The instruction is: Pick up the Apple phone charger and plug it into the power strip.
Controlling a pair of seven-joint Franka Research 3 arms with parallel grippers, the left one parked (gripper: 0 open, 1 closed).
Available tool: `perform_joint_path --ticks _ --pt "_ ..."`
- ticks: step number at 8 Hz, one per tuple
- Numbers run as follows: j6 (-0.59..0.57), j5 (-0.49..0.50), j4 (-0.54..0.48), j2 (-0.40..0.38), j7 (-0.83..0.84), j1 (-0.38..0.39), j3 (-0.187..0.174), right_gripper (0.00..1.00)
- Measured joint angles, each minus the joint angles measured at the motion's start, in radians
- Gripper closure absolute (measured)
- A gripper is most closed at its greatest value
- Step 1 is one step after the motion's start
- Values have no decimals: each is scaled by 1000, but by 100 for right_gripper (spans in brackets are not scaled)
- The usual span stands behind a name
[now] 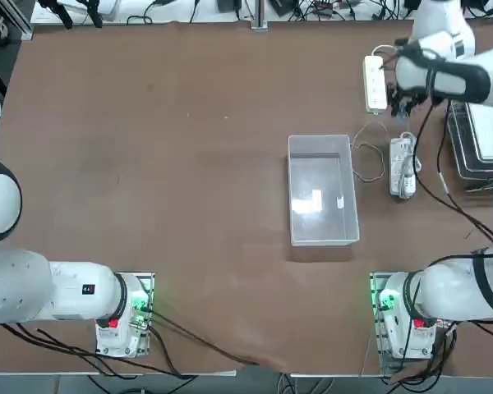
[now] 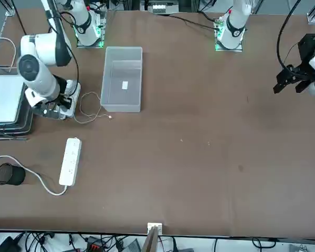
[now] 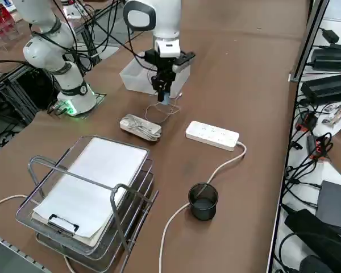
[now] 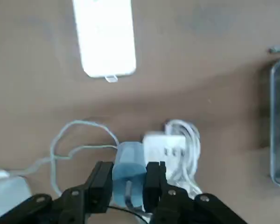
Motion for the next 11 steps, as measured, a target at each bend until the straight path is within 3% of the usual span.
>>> perform_joint_path --ticks 3,6,11 --pt "19 42 149 151 -41 -4 -3 63" --pt "52 173 265 271 -129 -31 -7 63" --pt "138 186 313 382 -135 -41 -7 63"
